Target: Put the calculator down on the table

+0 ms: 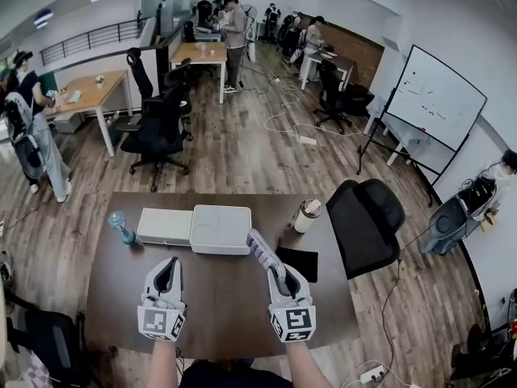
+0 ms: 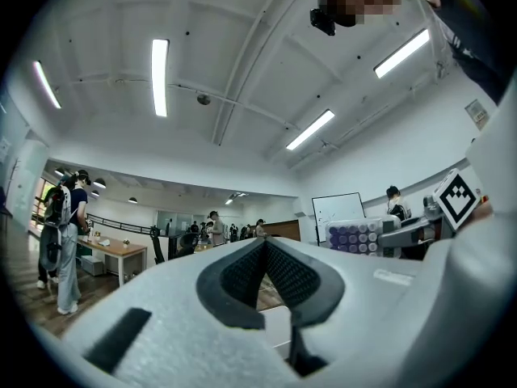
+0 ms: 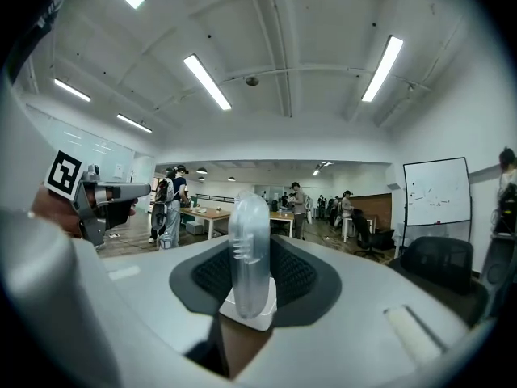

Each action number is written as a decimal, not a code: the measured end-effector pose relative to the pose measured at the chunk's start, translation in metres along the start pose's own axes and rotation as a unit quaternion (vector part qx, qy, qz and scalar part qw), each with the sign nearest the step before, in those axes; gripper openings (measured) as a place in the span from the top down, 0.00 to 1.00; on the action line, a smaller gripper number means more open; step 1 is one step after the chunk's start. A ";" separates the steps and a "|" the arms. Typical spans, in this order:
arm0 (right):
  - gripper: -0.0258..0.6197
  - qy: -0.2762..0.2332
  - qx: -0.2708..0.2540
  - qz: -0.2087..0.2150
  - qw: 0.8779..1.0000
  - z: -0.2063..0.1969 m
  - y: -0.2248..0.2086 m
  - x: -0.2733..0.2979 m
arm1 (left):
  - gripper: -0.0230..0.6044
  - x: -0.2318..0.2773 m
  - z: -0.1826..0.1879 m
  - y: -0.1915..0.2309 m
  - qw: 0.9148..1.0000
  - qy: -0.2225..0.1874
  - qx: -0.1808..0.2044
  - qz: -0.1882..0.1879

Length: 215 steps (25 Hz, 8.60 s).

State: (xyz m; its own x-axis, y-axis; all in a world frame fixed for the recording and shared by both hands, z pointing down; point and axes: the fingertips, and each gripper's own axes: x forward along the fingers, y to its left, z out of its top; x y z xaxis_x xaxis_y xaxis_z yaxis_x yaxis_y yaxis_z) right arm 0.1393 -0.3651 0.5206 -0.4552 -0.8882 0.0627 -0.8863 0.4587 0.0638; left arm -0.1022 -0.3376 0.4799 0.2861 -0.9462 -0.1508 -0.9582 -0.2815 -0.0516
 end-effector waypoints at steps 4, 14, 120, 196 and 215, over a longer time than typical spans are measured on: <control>0.78 0.001 0.002 0.006 1.000 0.000 -0.002 0.020 | 0.97 0.004 -0.005 0.010 1.000 0.003 -0.004 -0.001; 0.78 -0.001 0.010 -0.018 1.000 0.007 -0.001 0.049 | 0.97 0.025 -0.008 0.044 1.000 0.008 -0.009 -0.024; 0.74 0.084 0.783 -0.178 0.591 -0.383 0.073 0.125 | 0.97 0.022 -0.079 0.109 0.996 0.054 -0.071 0.031; 0.20 -0.015 0.322 0.039 0.946 -0.056 0.047 0.154 | 0.97 0.028 -0.074 0.080 0.995 0.048 -0.085 0.002; 0.47 0.004 0.097 -0.011 0.995 -0.026 0.049 0.137 | 0.97 0.032 -0.071 0.074 0.996 0.051 -0.070 -0.013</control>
State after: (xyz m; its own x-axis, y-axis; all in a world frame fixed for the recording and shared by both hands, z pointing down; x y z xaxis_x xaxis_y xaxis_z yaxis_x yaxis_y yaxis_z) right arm 0.0359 -0.4640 0.5583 -0.4359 -0.8971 0.0724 -0.8960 0.4250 -0.1285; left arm -0.1645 -0.4001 0.5414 0.3160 -0.9474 -0.0499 -0.9438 -0.3193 0.0859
